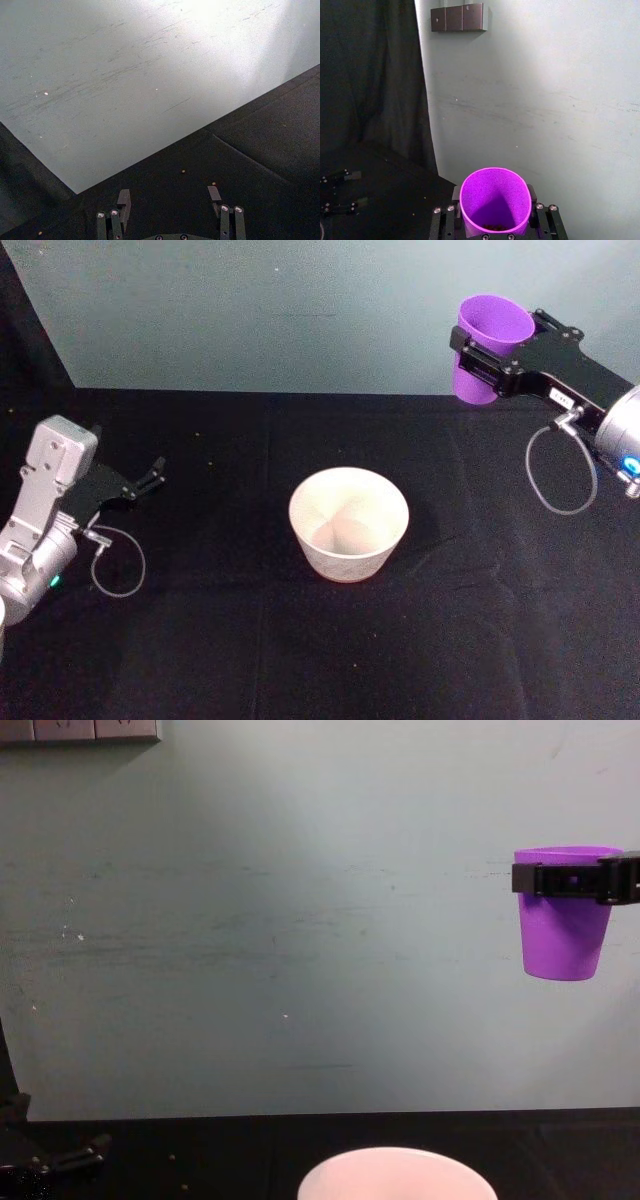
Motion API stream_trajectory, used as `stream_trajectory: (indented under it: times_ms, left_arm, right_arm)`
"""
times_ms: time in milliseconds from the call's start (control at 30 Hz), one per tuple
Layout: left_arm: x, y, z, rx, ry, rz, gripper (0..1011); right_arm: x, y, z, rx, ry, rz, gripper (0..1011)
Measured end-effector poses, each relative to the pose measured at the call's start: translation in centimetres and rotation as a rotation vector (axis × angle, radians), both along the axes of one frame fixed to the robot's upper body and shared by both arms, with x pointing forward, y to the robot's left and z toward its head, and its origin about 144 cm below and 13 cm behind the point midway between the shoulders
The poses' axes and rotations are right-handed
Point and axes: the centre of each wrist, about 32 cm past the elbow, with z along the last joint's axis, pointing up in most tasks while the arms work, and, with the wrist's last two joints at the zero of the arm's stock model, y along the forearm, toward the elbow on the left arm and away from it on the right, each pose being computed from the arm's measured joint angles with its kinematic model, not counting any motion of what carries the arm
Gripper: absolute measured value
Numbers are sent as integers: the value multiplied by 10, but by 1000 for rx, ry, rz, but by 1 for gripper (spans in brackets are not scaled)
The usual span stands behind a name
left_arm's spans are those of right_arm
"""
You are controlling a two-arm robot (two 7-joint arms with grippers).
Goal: Pick up the cup and pour the mung beans from the cup into the bowl.
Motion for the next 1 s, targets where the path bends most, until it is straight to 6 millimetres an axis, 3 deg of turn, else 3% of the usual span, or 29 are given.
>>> stream_trajectory:
  times_ms: [1000]
  left_arm:
    - [0, 0, 0, 0, 0, 0, 1000]
  right_arm:
    - [0, 0, 0, 0, 0, 0, 730]
